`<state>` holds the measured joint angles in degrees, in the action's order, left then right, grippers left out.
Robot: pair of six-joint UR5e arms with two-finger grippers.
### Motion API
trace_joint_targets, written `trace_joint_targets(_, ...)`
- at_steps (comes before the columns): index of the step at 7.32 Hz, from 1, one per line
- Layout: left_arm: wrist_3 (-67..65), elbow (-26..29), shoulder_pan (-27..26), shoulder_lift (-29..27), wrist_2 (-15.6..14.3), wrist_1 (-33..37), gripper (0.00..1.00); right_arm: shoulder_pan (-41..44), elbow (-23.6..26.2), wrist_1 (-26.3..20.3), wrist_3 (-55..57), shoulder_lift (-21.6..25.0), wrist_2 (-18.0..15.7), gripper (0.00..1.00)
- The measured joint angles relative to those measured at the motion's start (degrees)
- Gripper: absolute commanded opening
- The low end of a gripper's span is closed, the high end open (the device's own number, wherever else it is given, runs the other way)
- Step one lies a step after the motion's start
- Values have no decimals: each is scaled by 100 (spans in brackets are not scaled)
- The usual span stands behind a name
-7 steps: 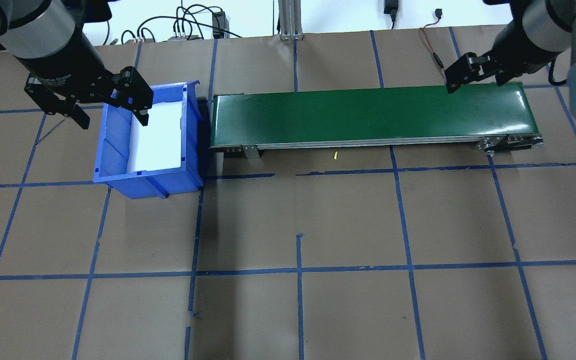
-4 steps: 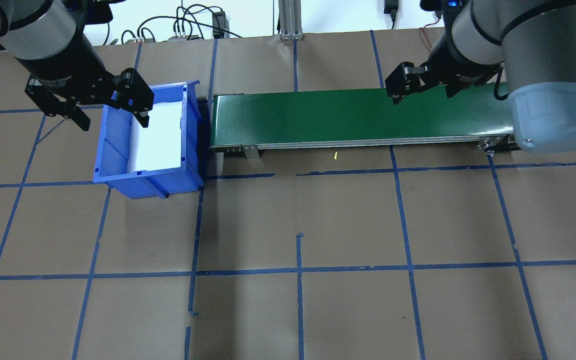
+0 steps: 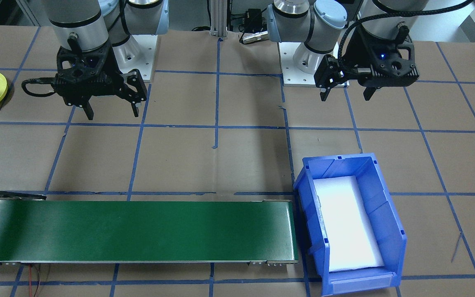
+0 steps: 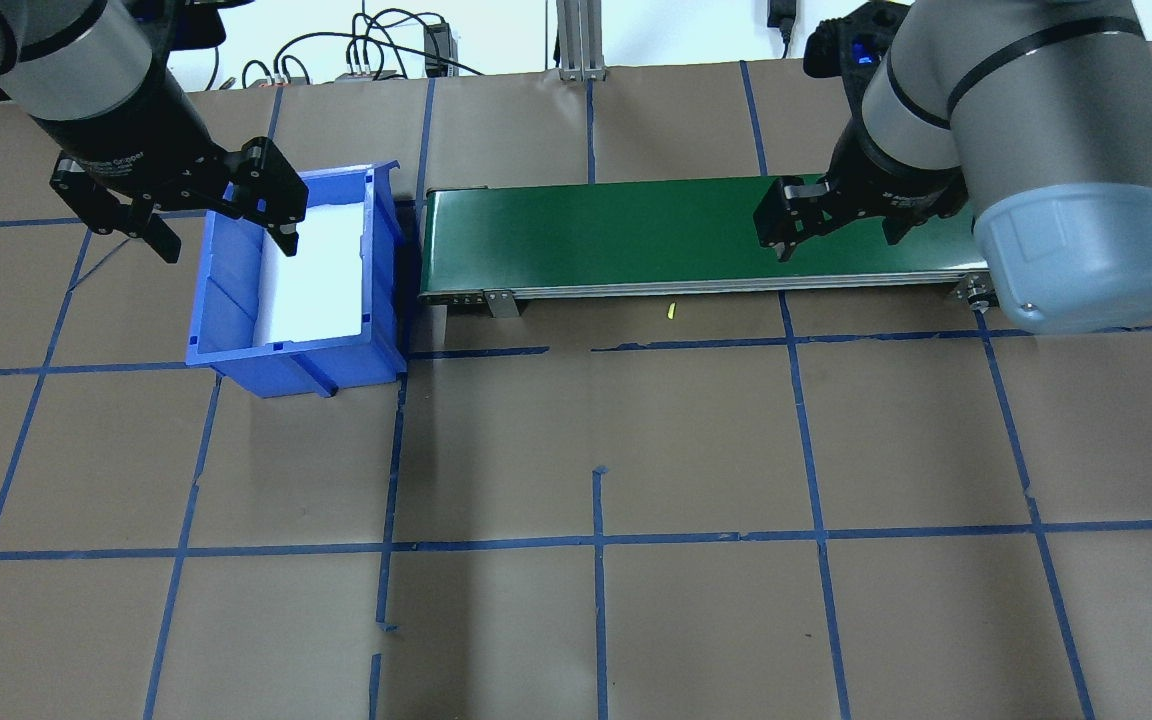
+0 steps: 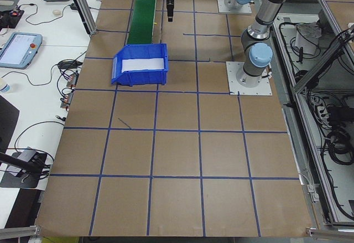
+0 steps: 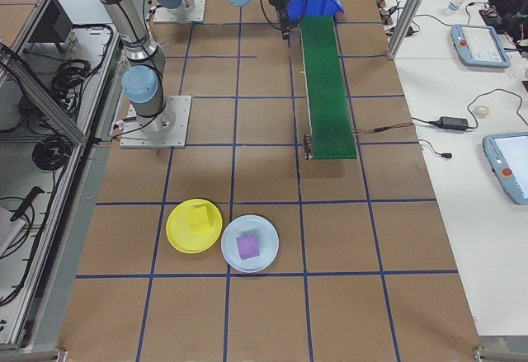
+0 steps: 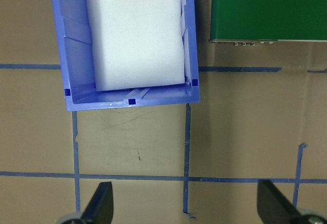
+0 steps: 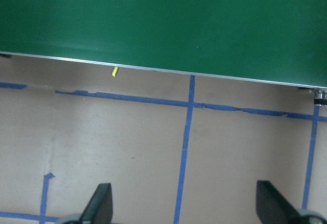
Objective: Move block left to right into plate
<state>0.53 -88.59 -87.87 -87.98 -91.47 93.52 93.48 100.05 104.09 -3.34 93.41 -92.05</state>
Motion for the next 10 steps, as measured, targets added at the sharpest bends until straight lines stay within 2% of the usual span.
trace_joint_targets(2,0,0,2,0,5,-6,100,-32,-29,-391,-1,-11,-201,100)
trace_joint_targets(4,-4,-3,-1,0,14,-8,100,-39,-61,-499,-2,-10,-196,100)
trace_joint_targets(8,-17,-8,-2,0,31,-9,100,-40,-86,-514,-10,-1,95,100)
trace_joint_targets(10,-18,-8,-2,0,33,-14,100,-40,-78,-520,-9,2,130,100)
